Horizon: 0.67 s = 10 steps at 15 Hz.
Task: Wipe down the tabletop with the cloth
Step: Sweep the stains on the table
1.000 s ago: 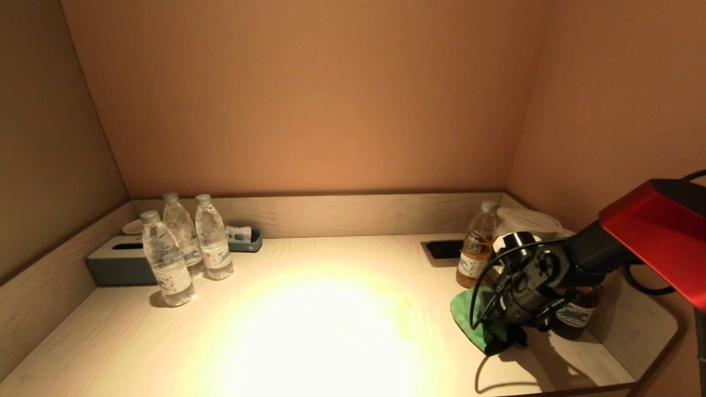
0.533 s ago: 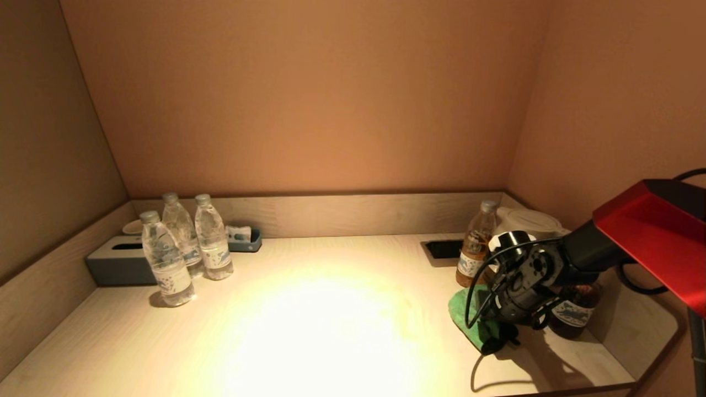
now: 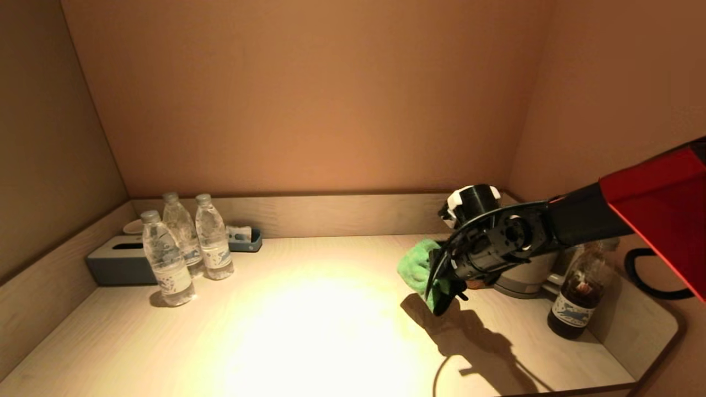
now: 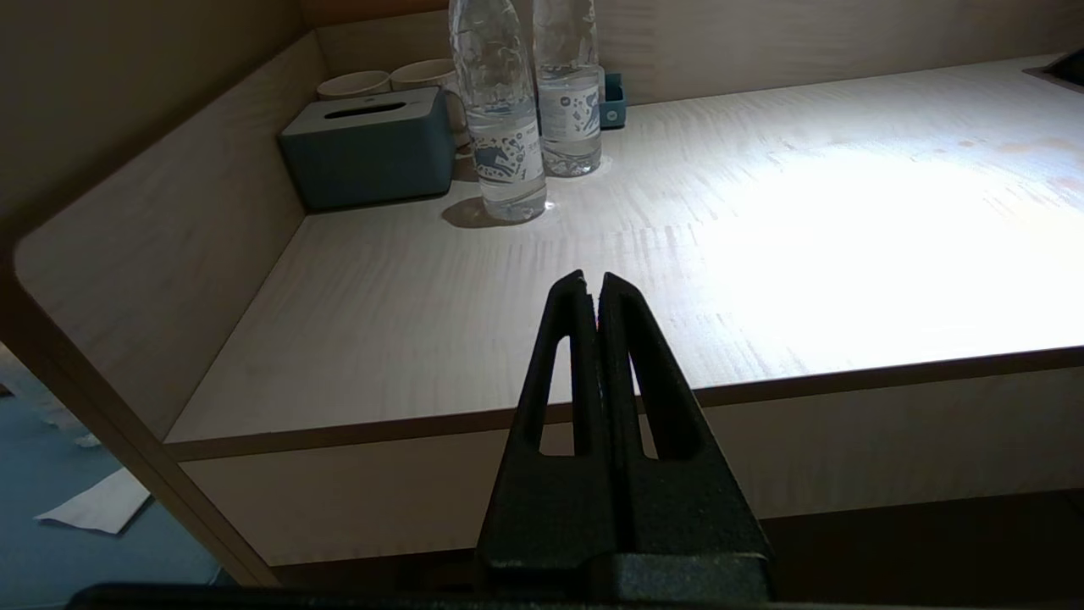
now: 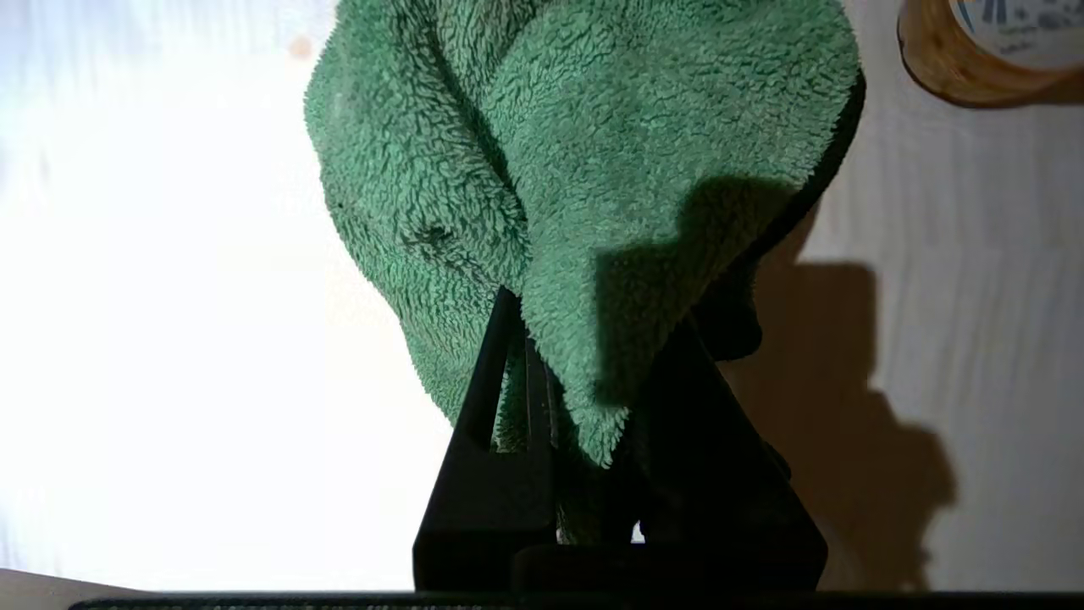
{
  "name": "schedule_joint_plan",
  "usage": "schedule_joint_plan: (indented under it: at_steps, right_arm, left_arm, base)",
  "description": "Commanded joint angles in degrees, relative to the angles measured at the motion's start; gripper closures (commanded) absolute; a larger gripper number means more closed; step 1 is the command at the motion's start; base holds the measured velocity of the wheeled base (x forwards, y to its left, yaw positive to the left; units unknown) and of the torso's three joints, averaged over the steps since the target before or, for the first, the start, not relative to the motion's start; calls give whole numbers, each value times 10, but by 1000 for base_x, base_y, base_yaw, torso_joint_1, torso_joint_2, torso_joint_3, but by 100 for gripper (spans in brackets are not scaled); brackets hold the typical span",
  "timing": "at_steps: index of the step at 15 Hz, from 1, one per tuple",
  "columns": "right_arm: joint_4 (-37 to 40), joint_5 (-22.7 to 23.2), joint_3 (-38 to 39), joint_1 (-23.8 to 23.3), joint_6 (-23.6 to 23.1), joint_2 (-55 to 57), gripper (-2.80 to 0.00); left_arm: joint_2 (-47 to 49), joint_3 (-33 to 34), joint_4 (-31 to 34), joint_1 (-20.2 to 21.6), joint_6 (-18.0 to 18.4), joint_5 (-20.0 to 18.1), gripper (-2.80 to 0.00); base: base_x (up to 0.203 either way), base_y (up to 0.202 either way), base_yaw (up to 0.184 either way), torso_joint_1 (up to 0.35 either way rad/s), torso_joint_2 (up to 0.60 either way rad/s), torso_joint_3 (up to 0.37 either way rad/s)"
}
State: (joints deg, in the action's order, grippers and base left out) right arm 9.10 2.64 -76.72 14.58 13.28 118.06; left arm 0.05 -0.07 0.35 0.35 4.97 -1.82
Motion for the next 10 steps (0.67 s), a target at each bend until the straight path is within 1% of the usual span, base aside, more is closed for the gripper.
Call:
schedule_joint_plan:
  at_steps: [1,2,5,8,10]
  right_arm:
    - [9,-3,-67,16,1,48,0]
    - [17,-4,-107,19,1,80,0]
    - [38,-5,-155,19,2,123,0]
    - [70,-5,-241,-6,1,207,0]
    - [86,-4,-255,-17,0,220,0]
  left_arm:
    - [0,0,0,1,0,0,0]
    - [0,1,0,1,0,0,0]
    - [0,0,0,1,0,0,0]
    - [0,0,0,0,0,0,0]
    - [0,0,0,1,0,0,0]
  base:
    - [0,0,0,0,0,0]
    - [0,0,0,0,0,0]
    - [0,0,0,0,0,0]
    - [0,0,0,0,0,0]
    - [0,0,0,0,0,0]
